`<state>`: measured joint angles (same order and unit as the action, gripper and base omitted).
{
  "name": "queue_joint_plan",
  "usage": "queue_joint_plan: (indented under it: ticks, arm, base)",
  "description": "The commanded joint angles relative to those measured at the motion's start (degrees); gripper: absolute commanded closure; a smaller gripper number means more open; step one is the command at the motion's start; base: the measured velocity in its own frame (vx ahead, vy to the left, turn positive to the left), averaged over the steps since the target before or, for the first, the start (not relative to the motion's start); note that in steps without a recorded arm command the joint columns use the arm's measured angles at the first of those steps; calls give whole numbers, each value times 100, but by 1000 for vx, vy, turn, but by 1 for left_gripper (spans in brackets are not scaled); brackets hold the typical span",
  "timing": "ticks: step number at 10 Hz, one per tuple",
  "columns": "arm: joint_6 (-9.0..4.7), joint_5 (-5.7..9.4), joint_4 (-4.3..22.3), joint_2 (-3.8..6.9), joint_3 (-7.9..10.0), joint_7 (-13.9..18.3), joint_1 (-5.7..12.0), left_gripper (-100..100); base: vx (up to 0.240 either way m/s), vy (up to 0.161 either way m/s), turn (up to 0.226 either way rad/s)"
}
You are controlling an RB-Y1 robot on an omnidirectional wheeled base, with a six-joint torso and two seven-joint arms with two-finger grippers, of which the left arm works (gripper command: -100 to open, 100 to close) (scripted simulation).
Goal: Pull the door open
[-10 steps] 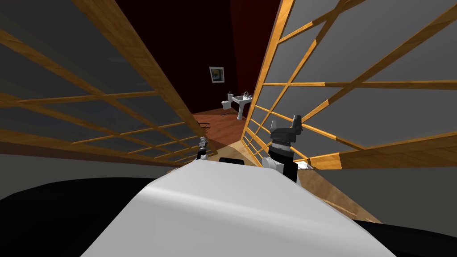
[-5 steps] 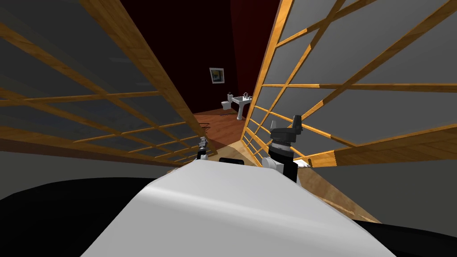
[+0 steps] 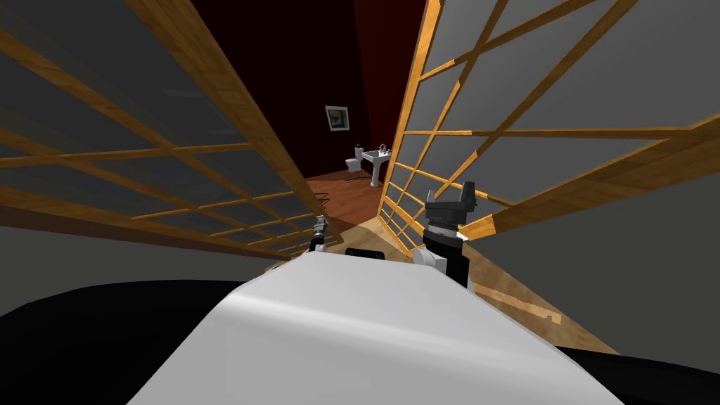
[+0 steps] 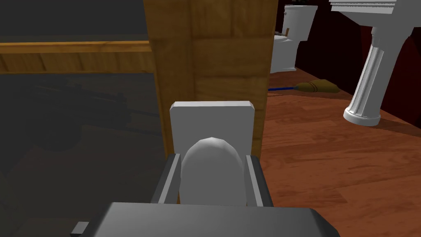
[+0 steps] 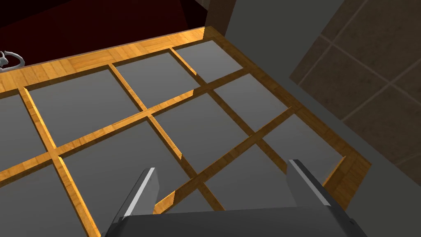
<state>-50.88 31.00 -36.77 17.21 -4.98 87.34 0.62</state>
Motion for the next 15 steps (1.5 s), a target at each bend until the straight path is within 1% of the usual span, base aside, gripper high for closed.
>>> queue_joint_plan:
  ticks: [1, 4, 5, 6, 7, 8, 12, 13, 14, 15]
  arm:
    - [-1, -70, -85, 63, -124, 135, -58, 100]
    - [-1, -179, -166, 178, -317, 346, -123, 100]
    - [-3, -156, -128, 167, -273, 300, -93, 100]
    - [-41, -224, -151, 229, -400, 426, -166, 100]
    - [-70, -258, -170, 269, -461, 488, -193, 100]
    - [-119, -314, -202, 337, -563, 593, -239, 100]
    - [-268, -487, -299, 544, -872, 911, -379, 100]
    - [-236, -464, -265, 501, -829, 851, -338, 100]
    - [-347, -549, -284, 589, -979, 996, -433, 100]
    - [-406, -588, -299, 641, -1043, 1063, -472, 100]
  base:
    - [-222, 29, -134]
    - [-261, -5, -85]
    - [-118, -11, -13]
    - [-169, 13, -67]
    - [-231, 34, -103]
    - [-234, 63, -110]
    - [-249, 32, -82]
    - [-127, 13, -27]
    - [-172, 42, -75]
    - [-250, 81, -122]
